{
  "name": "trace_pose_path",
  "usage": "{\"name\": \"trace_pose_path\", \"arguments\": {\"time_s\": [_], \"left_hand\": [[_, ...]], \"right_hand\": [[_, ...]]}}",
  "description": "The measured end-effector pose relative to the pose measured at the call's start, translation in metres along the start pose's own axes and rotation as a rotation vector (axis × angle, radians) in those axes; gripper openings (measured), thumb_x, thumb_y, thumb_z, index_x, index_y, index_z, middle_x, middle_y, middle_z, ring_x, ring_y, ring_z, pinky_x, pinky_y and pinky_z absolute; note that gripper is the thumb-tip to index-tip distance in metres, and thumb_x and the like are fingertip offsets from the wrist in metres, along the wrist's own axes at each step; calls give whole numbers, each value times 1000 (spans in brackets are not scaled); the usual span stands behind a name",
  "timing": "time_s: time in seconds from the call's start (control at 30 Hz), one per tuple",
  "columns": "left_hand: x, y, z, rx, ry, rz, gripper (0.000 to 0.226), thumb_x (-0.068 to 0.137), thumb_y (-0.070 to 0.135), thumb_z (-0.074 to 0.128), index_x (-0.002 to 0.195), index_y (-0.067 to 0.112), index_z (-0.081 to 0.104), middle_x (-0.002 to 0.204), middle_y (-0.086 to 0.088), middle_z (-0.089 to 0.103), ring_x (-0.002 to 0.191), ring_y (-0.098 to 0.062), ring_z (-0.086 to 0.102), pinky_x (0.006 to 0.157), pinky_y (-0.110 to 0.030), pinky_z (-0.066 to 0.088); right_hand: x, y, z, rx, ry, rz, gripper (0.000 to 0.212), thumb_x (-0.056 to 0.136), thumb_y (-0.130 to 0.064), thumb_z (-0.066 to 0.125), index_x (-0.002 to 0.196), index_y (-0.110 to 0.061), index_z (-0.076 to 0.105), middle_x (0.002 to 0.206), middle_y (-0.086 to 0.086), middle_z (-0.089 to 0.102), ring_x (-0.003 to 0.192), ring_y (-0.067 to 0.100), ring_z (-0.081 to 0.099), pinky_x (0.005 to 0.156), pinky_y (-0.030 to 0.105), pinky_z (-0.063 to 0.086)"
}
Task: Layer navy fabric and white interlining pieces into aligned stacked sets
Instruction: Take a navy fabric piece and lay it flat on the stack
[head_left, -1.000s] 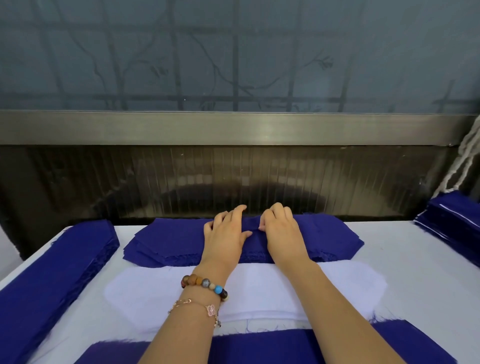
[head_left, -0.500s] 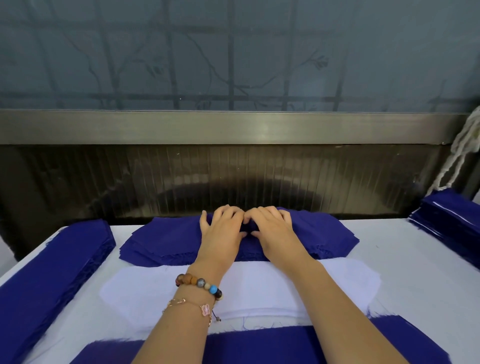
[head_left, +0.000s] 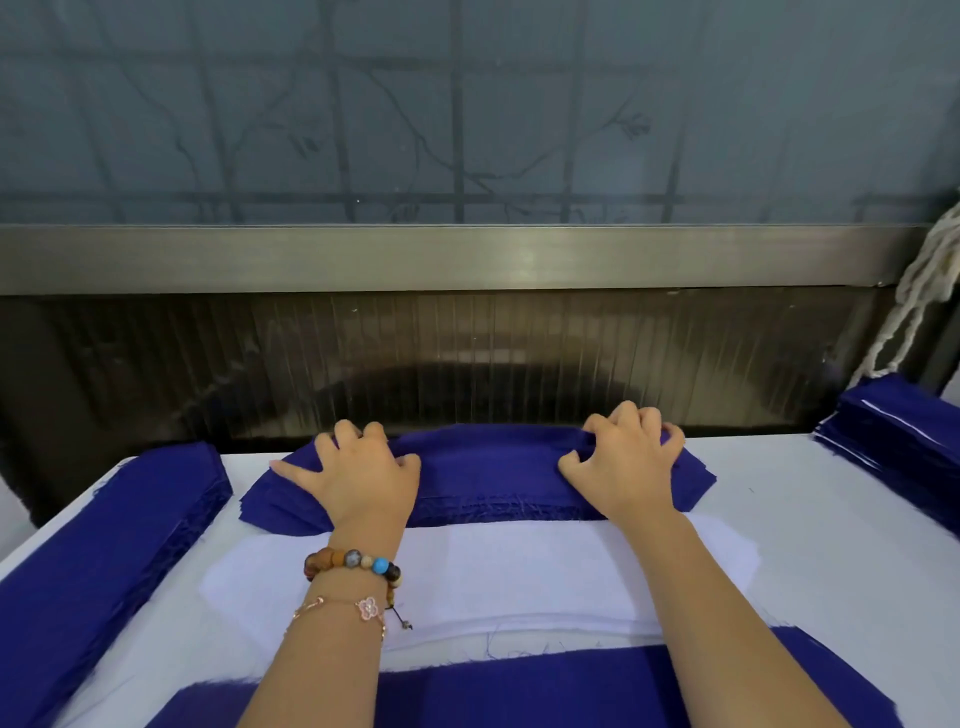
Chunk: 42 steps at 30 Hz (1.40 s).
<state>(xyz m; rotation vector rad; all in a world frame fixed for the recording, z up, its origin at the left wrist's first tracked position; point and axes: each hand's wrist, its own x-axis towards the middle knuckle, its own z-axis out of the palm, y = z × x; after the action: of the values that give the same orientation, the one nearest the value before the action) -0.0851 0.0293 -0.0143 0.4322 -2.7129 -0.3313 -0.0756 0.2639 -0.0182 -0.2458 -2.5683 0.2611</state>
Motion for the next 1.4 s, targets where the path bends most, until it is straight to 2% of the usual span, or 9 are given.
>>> {"name": "trace_pose_path", "arguments": {"time_s": [0.23,0.4,0.5,0.6,0.87,1.13,1.27,1.33,1.4], "left_hand": [[5,-7,-2,42,-108,-106,41,92,40,49,129,25,51,138,-6,41,135,-33,31,109,-72,6],[7,-10,-7,51,-141,-129,47,89,47,53,131,27,50,142,-7,39,136,-36,29,109,-71,9],[9,-12,-9,76,-187,-85,50,90,46,57,135,26,47,144,-7,38,137,-34,30,109,-66,22],[11,-15,-11,111,-189,-22,49,92,39,56,137,25,44,141,-5,40,135,-30,33,107,-58,33],[19,-34,-21,227,-144,185,34,99,22,46,133,21,42,136,0,44,129,-20,40,100,-39,40],[14,-57,-44,482,-31,288,43,97,24,48,138,24,35,139,2,34,129,-17,36,100,-38,37],[19,-65,-63,233,-3,353,24,97,35,49,120,30,46,123,6,49,114,-14,48,96,-34,39],[20,-71,-73,-26,-56,318,8,95,36,55,100,30,53,103,5,60,95,-15,57,85,-35,46],[20,-75,-85,-291,-117,224,10,91,32,64,87,25,57,88,2,63,82,-19,60,75,-37,52]], "right_hand": [[4,7,1,94,62,209,20,79,-25,62,98,-21,63,125,0,47,129,26,30,113,53,15],[7,19,3,126,-69,388,34,83,-30,61,115,-21,56,126,6,51,123,29,39,105,48,29],[8,22,4,147,-91,490,41,81,-33,62,118,-18,52,120,8,56,116,30,44,96,44,35],[7,23,4,123,-104,510,45,81,-37,63,121,-18,54,120,9,55,115,31,46,94,42,37],[2,29,-4,66,-135,481,40,84,-43,61,117,-19,57,119,5,49,113,28,43,92,41,37],[11,41,-32,46,-256,378,26,93,-29,56,116,-17,57,111,4,61,105,24,55,87,35,40],[11,57,-41,521,-272,556,28,92,-30,61,111,-10,61,97,7,63,92,27,59,80,38,50],[9,62,-47,620,-248,581,30,92,-30,62,110,-6,61,91,6,61,87,26,58,72,35,46],[6,66,-54,658,-207,582,28,92,-30,61,107,-7,62,86,4,61,84,24,58,70,33,44]]}}
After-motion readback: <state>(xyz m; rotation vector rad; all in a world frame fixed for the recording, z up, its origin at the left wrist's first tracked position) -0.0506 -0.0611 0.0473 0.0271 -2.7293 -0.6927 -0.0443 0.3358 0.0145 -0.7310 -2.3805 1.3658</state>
